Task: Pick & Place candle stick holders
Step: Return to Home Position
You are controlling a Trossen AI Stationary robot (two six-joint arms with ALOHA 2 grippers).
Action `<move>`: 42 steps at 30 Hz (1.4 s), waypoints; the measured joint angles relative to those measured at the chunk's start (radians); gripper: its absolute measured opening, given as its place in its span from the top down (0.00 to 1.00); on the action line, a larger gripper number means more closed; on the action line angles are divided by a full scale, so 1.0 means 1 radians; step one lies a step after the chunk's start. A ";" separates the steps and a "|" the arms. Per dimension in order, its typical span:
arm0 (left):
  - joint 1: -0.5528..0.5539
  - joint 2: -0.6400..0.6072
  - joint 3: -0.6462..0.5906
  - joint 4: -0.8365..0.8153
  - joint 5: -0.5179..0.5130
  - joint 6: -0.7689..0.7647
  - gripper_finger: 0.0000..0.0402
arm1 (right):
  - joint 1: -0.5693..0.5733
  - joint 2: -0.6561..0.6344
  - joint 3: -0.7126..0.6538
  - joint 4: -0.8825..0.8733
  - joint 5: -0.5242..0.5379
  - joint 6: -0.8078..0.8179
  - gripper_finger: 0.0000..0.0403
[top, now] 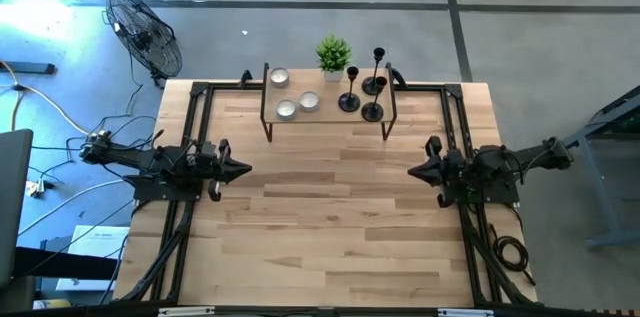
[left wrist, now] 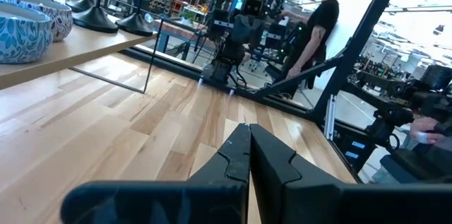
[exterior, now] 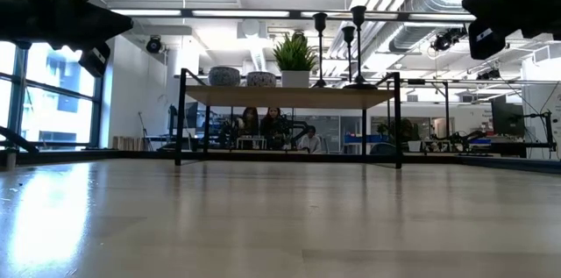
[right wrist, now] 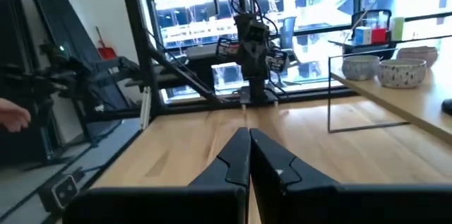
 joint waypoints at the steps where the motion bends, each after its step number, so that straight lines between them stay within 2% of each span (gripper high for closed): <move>1: 0.000 0.000 0.000 0.000 0.000 0.000 1.00 | 0.000 0.000 0.000 0.000 -0.003 0.011 1.00; 7: 0.000 0.000 0.000 0.000 0.000 0.000 1.00 | 0.001 0.000 0.000 0.046 -0.079 0.040 1.00; 12: 0.000 0.000 0.000 0.000 0.000 0.000 1.00 | 0.001 0.001 0.000 0.115 -0.190 0.007 1.00; 20: 0.000 0.000 0.000 0.000 0.000 0.000 1.00 | 0.001 0.000 -0.066 0.132 -0.187 0.017 1.00; 26: 0.000 0.000 0.000 0.000 -0.001 0.000 1.00 | 0.000 0.002 -0.066 0.105 -0.180 0.034 1.00; 32: 0.000 0.000 0.000 0.000 -0.001 0.000 1.00 | 0.001 0.002 -0.066 0.021 -0.116 0.076 1.00; 39: 0.000 0.000 0.000 0.000 -0.001 0.000 1.00 | 0.001 0.017 -0.066 0.008 -0.134 0.114 0.99; 42: 0.000 0.000 0.000 0.000 -0.001 0.000 1.00 | 0.000 0.018 -0.066 0.008 -0.123 0.051 0.99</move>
